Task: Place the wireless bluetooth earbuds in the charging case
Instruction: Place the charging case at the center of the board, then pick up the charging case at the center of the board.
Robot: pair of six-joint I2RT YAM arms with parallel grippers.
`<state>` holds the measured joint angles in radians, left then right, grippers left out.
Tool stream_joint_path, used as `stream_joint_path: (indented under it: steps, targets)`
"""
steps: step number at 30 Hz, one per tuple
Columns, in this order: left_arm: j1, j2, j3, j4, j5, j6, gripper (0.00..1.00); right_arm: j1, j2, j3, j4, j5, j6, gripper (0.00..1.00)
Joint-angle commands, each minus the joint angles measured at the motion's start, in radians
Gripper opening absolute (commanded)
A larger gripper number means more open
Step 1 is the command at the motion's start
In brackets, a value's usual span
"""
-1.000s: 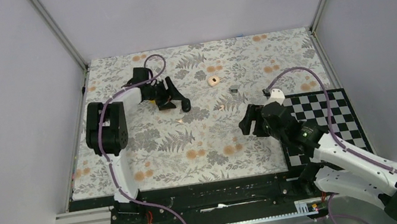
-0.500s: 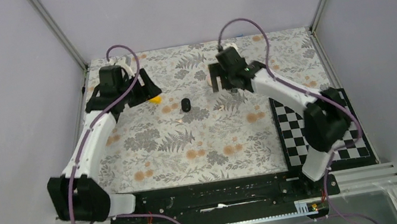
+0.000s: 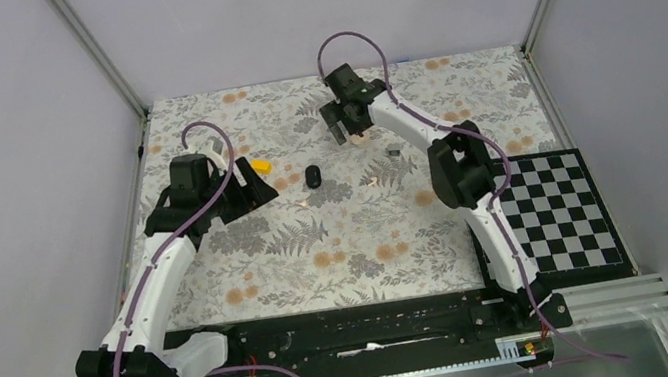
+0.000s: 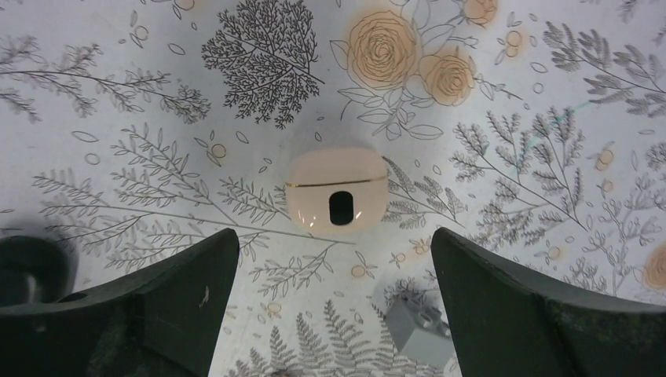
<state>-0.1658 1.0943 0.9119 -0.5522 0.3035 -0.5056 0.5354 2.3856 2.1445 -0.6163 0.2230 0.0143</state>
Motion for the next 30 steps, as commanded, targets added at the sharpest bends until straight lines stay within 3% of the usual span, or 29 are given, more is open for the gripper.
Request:
stream_joint_path:
  steps: [1, 10, 30]
  targets:
    - [0.000, -0.001, 0.033, 0.019, 0.072, 0.026, 0.78, -0.003, 0.081, 0.133, -0.109, -0.006, -0.076, 1.00]
    - [0.000, 0.006, 0.030, 0.019, 0.076, 0.047, 0.78, -0.024, 0.131, 0.157, -0.109, -0.089, -0.075, 0.98]
    - [0.000, 0.047, 0.037, -0.001, 0.129, 0.074, 0.78, -0.057, 0.199, 0.203, -0.079, -0.158, -0.069, 0.69]
